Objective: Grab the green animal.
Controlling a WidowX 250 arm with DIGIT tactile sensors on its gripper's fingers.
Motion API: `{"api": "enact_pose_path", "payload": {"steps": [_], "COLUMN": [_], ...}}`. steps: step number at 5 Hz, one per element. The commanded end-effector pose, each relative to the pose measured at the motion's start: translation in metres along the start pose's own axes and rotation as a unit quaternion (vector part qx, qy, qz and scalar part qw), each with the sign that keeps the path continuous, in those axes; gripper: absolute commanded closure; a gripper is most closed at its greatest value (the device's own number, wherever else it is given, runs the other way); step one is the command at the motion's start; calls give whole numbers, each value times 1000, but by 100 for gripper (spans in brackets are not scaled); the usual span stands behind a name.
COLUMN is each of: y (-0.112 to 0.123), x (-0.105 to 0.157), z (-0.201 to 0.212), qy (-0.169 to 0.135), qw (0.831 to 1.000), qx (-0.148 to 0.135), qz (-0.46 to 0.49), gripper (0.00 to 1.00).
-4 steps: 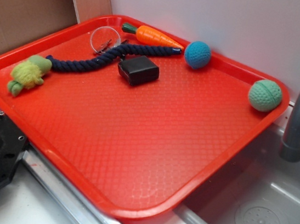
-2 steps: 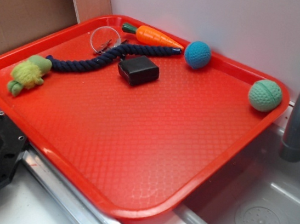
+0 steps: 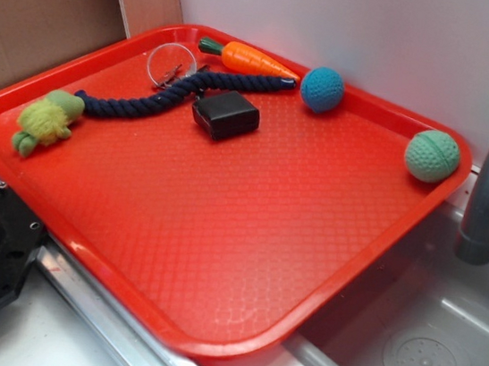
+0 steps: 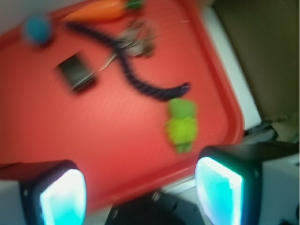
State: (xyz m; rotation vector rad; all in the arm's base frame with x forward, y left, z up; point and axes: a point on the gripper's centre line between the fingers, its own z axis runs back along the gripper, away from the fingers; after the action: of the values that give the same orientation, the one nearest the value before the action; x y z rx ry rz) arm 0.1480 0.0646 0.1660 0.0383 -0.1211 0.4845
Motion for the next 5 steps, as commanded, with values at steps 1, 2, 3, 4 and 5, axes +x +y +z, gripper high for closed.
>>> {"api": "enact_pose_path", "payload": {"steps": [1, 2, 3, 4, 5], "y": [41, 49, 59, 55, 50], "x": [17, 14, 7, 9, 4], "z": [-59, -83, -109, -132, -147], "qy": [-25, -11, 3, 12, 18], "qw": [999, 999, 1000, 1000, 1000], "qx": [6, -3, 8, 12, 4], "qz": [44, 32, 7, -8, -11], "gripper": [0, 0, 0, 0, 0]}}
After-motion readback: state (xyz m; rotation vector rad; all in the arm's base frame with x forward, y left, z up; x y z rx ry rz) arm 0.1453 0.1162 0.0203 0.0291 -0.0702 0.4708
